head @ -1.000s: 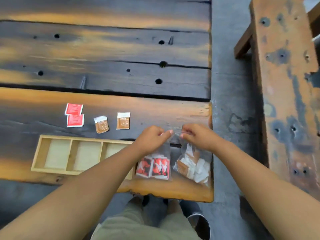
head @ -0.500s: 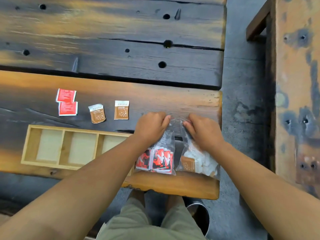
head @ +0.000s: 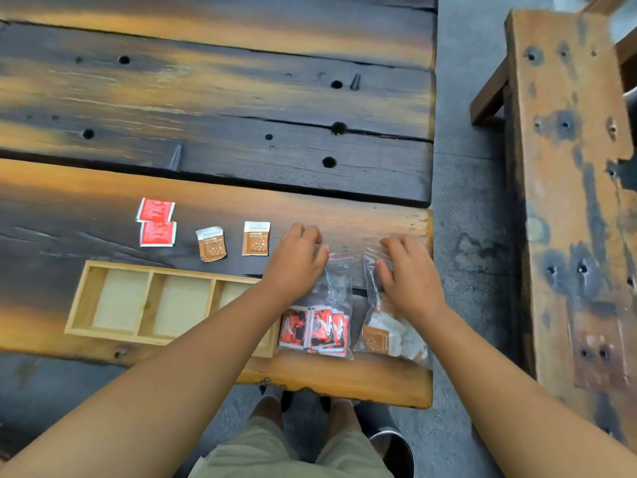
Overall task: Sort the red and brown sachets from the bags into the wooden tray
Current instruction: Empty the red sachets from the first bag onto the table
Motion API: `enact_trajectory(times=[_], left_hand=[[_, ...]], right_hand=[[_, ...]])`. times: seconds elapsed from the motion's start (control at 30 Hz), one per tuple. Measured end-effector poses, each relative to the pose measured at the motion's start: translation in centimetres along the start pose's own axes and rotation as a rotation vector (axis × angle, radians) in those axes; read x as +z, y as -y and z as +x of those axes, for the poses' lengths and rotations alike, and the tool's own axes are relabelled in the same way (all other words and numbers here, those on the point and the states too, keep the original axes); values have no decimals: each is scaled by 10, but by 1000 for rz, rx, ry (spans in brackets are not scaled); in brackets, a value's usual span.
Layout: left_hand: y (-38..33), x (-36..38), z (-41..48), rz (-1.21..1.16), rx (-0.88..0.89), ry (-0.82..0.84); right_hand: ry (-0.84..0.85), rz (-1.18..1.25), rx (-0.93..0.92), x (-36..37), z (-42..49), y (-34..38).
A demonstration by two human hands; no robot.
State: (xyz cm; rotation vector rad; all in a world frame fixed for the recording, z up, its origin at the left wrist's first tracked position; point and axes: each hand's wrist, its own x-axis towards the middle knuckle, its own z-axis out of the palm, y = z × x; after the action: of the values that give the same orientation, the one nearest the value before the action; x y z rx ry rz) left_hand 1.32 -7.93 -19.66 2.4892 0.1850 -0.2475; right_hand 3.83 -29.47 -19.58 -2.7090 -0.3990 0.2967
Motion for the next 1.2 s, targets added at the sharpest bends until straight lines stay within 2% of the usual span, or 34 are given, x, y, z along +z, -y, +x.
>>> enact_trajectory(times=[0.2,0.4,0.47,0.7,0.87,0.97,1.2], left_hand=[[4,-29,-43,-27,40,1],[11,-43,-91,-147,27,-16],[16,-42,-104,-181,9,-11],[29,-42,-118,-253,-55,92],[31,-40,-117,-252,-64,119],[30,-35,-116,-228,-78,129],[21,-25,-111,-174,-110,132]], right_hand=[[-13,273,103,-15,-36,54],[295,409,418,11,-56,80],[350,450,488,19,-62,84],[312,527,678,38,-57,100],[306,521,703,51,-54,109],[248,545,690,51,-59,112],[195,725,641,38,-72,112]])
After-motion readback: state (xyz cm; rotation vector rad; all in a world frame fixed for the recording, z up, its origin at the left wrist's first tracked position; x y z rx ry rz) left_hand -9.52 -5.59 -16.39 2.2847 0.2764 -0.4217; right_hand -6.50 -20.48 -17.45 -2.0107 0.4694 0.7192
